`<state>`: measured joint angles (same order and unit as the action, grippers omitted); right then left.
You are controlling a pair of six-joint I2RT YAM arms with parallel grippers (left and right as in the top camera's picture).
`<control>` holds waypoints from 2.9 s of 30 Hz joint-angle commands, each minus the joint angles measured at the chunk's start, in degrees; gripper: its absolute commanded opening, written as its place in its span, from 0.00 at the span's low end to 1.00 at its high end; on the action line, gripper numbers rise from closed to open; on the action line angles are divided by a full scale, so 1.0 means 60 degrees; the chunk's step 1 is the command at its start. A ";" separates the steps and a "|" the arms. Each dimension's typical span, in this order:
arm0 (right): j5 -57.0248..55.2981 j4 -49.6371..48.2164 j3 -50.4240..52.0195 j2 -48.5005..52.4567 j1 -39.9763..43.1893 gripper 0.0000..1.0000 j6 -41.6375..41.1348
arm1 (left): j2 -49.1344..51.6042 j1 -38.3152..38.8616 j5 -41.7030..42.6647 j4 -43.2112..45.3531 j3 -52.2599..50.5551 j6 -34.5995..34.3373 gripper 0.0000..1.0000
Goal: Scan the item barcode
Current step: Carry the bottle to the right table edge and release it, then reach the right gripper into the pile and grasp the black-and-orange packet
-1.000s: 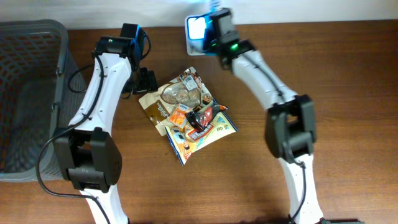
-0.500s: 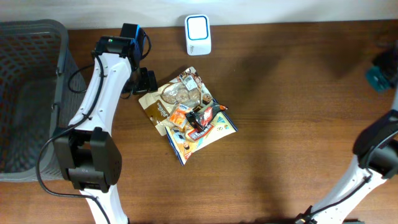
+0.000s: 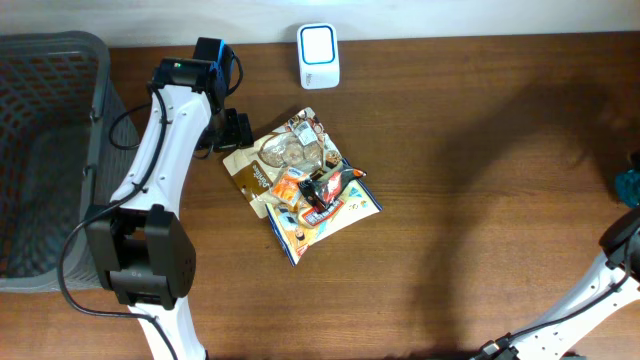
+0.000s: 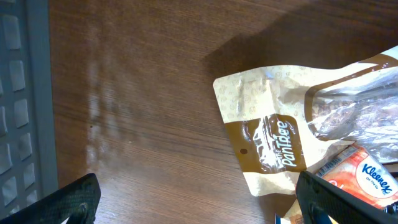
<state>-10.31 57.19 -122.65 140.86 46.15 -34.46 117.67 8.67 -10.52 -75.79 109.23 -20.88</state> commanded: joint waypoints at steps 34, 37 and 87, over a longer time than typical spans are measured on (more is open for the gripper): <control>0.3220 0.4809 -0.2284 -0.0109 -1.2152 0.79 0.0277 | 0.0022 0.0025 0.0029 -0.0004 0.0015 -0.0160 0.99; 0.2750 0.4921 -0.2200 -0.0109 -1.2528 0.75 -0.1402 | 0.0022 0.0025 0.0029 -0.0004 0.0015 -0.0160 0.99; 0.1297 0.1639 0.2892 -0.2291 -1.3449 0.64 -0.7890 | 0.0022 0.0025 0.0029 -0.0004 0.0015 -0.0160 0.99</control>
<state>-1.78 70.81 -109.67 126.80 -34.50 -78.46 117.67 8.78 -10.52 -75.81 109.23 -20.88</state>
